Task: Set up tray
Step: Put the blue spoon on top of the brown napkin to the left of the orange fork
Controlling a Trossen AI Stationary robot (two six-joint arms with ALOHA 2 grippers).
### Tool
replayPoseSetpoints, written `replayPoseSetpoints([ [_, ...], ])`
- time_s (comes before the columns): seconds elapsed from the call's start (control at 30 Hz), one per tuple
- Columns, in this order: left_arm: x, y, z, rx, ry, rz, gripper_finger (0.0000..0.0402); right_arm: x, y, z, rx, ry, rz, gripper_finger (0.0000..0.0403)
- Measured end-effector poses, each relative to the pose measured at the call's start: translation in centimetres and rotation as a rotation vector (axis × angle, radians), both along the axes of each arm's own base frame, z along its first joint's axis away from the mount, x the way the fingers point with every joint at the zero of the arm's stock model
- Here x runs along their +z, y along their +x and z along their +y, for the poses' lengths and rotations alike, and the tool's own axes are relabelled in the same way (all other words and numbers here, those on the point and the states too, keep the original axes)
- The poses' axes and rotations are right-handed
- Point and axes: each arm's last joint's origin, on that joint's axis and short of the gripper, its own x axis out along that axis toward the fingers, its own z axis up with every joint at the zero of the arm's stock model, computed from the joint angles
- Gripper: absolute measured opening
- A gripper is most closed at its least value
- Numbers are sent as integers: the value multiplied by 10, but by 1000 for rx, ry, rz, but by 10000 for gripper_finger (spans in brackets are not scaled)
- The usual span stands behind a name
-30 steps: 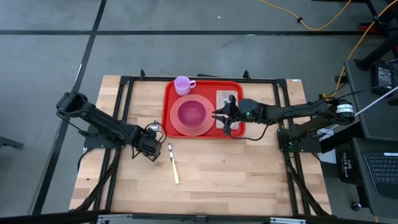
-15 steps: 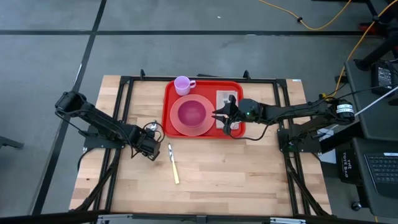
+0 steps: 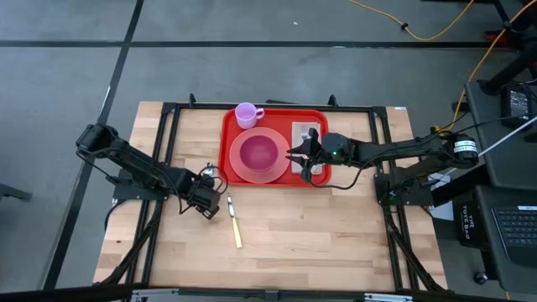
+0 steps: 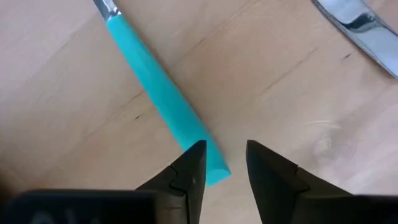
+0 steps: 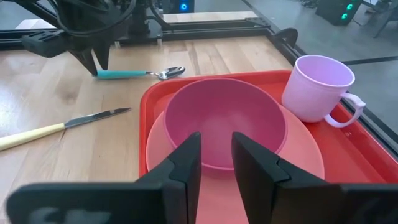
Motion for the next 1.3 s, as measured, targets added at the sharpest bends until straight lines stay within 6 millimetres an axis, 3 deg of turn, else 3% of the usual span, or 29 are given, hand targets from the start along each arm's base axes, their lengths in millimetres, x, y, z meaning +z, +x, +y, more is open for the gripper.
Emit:
replayPoseSetpoints([
  [0.63, 1, -2, 1, 165, 6, 19, 187, 0, 0, 0, -6, 23, -2, 94],
  [1.3, -21, 2, -9, 264, 96, 87, 191, 0, 0, 2, 64, 49, -5, 94],
])
